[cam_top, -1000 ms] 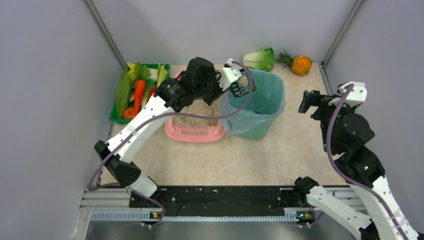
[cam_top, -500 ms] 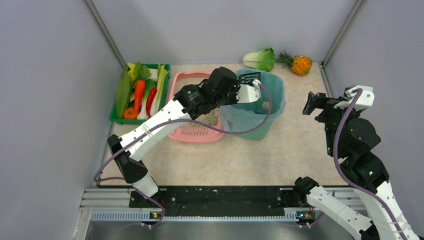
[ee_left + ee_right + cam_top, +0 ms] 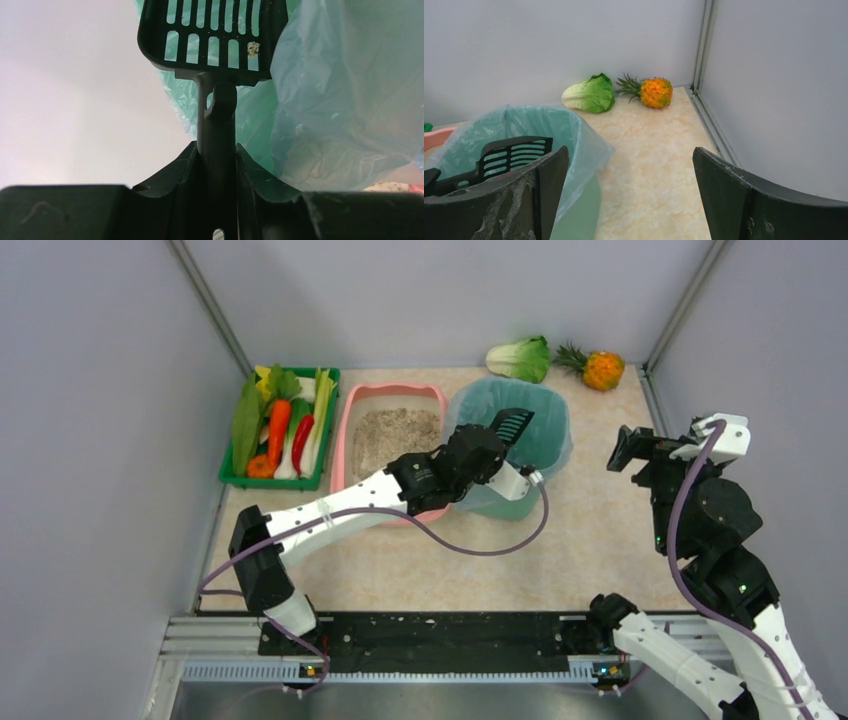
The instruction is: Clean the litter box
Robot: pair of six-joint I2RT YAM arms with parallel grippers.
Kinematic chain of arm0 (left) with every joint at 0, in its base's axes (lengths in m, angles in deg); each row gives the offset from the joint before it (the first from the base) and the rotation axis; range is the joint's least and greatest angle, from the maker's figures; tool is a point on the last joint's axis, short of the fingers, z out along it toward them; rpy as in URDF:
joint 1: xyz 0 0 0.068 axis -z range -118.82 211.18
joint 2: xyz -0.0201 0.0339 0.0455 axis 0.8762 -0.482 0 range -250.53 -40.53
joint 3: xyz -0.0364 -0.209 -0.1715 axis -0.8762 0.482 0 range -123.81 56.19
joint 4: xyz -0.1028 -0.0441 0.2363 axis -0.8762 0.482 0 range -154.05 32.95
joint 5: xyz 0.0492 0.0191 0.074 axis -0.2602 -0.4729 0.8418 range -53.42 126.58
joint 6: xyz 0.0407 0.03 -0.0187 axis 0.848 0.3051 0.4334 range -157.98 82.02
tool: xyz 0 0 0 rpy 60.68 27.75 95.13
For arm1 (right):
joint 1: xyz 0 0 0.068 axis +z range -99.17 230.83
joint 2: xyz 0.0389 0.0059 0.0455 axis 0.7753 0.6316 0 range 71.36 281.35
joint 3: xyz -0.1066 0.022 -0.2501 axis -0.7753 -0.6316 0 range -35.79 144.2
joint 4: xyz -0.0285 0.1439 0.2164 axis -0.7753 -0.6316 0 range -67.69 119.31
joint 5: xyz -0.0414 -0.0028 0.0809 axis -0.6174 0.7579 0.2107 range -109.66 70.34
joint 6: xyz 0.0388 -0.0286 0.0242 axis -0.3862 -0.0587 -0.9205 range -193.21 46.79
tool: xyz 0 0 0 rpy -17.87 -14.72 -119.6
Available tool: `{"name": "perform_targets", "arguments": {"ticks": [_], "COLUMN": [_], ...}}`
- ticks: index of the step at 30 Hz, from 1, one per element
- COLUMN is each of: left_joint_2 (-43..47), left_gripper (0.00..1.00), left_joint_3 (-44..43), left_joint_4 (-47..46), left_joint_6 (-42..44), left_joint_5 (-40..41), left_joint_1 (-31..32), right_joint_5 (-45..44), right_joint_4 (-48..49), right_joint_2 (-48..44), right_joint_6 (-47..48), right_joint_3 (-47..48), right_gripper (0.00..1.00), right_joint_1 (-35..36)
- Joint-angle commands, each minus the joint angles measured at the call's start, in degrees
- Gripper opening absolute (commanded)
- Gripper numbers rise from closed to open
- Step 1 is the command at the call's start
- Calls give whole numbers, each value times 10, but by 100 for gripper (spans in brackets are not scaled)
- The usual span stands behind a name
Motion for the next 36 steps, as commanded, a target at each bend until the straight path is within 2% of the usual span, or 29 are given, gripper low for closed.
{"name": "perform_targets", "arguments": {"ticks": [1, 7, 9, 12, 14, 15, 18, 20, 21, 24, 25, 26, 28, 31, 32, 34, 36], "left_joint_2": [40, 66, 74, 66, 48, 46, 33, 40, 51, 24, 25, 36, 43, 13, 18, 26, 17], "left_gripper": [0, 0, 0, 0, 0, 0, 0, 0, 0, 0, 0, 0, 0, 0, 0, 0, 0], "left_joint_3": [15, 41, 28, 4, -50, -54, -33, -72, -72, -84, -93, -86, -64, -161, -159, -130, -146], "left_joint_4": [-80, -135, -107, -89, 3, 10, 2, 57, 48, 77, 89, 76, 40, 139, 130, 95, 115], "left_joint_6": [62, 66, 28, -5, -71, -82, -55, -125, -145, -131, -146, -156, -157, -245, -249, -244, -270], "left_joint_5": [40, 40, 1, 18, -17, -22, 53, -28, -54, 12, -4, -30, -12, -72, -74, -46, -34], "left_joint_1": [1, 3, 2, -10, -17, -19, -16, -21, -27, -18, -15, -14, -14, -25, -27, -30, -37], "right_joint_5": [-14, -16, -15, -16, -15, -15, -16, -16, -17, -16, -14, -13, -11, -10, -10, -10, -10], "right_joint_4": [9, 8, 8, 9, 11, 11, 12, 11, 11, 11, 12, 12, 12, 12, 11, 10, 9], "right_joint_2": [-11, -14, -14, -12, -11, -12, -12, -13, -12, -13, -12, -11, -8, -10, -10, -10, -12], "right_joint_6": [7, 7, 7, 7, 7, 7, 7, 7, 7, 7, 7, 7, 7, 7, 7, 7, 7], "right_joint_3": [-7, -10, -12, -11, -11, -12, -10, -10, -10, -11, -10, -9, -9, -8, -7, -5, -4], "right_gripper": [94, 94, 94, 94, 94, 94, 94, 94, 94, 94, 94, 95, 94, 94, 94, 95, 94], "right_joint_1": [4, 4, 4, 4, 3, 4, 4, 4, 4, 4, 4, 4, 4, 4, 4, 4, 4]}}
